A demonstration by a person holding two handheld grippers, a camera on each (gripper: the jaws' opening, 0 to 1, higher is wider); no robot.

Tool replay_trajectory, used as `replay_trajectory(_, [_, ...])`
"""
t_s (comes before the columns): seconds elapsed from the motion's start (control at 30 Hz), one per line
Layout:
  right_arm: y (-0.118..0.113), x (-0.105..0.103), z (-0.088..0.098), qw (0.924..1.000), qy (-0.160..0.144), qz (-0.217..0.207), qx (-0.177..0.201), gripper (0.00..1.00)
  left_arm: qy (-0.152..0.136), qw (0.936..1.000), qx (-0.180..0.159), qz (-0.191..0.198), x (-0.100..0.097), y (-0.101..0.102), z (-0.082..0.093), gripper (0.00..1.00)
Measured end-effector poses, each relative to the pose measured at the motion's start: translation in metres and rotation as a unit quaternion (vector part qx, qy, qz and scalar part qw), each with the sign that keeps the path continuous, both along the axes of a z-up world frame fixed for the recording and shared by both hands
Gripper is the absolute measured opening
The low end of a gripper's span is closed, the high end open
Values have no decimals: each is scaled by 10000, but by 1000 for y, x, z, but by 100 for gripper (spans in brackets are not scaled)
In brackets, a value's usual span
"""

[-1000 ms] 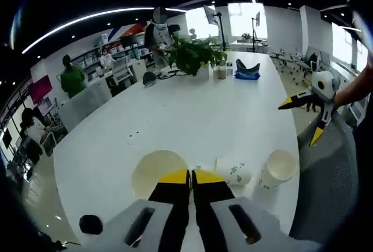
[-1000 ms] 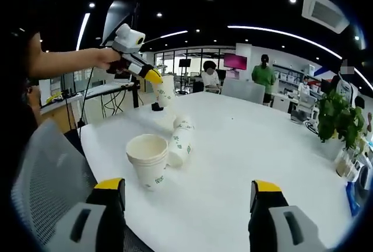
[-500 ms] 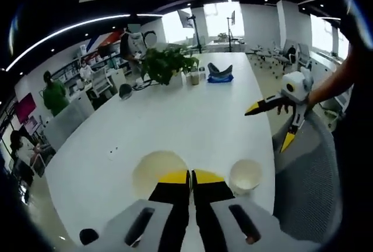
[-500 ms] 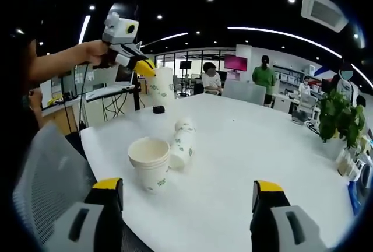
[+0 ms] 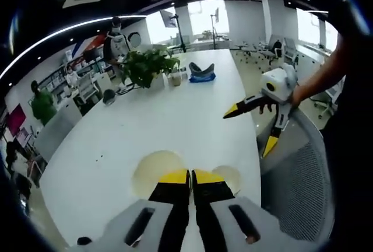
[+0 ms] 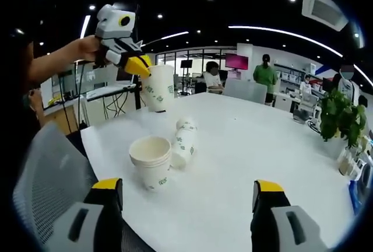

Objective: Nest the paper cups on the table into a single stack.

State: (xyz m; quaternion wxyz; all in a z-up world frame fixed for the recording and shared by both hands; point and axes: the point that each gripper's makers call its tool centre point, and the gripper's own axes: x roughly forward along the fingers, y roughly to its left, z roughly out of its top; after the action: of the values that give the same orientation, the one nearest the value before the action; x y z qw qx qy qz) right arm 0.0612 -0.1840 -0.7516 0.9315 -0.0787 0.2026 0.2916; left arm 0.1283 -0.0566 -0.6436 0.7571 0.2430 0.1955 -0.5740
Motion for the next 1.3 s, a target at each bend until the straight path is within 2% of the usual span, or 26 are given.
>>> replay_trajectory(0.47, [-1,1,0,10000,-22,-31,19,93,133,9986,203,-475,-31,-30,-18,0])
replay_trajectory(1.03, [-3,1,-2,10000,4,-45,-18,93,174,9956,502,-772,-47,-42,-42,0])
replay_trajectory(1.17, [-2,1,-1,10000,9,-50,-28,92,134,9951,513,-829,-50,-44,-37,0])
replay_trajectory(1.3, [-2,0,-2,10000,22,-29,-54,92,119,9948,590,-826,-49,-41,-39,0])
